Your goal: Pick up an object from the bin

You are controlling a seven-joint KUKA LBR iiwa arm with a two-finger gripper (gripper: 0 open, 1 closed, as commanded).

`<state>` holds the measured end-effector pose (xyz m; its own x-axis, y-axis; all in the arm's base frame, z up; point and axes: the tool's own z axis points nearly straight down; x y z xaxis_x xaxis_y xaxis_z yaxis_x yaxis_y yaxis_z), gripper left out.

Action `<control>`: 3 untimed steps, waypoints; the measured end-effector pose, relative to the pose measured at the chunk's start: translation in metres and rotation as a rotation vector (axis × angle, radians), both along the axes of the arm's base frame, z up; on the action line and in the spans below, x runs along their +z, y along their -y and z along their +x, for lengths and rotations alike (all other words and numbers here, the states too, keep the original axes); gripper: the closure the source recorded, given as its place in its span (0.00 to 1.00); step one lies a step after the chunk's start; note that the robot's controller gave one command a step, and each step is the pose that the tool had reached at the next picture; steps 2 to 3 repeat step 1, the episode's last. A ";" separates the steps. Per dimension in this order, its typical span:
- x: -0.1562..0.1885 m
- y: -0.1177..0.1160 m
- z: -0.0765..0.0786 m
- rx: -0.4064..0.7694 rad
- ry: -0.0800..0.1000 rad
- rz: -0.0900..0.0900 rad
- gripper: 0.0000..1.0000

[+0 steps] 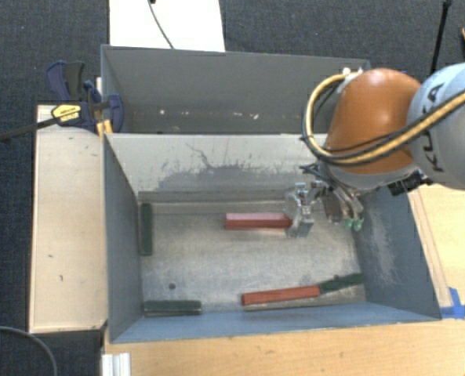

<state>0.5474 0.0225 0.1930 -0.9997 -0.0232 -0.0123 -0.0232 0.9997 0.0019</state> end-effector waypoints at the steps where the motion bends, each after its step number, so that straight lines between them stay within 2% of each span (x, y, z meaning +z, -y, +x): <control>1: 0.072 -0.010 -0.032 -0.038 -0.003 0.000 1.00; 3: 0.072 -0.010 -0.032 -0.038 -0.003 0.000 1.00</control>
Offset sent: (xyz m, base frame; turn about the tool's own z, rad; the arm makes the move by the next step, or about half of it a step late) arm -0.0330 0.0092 0.0669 0.0397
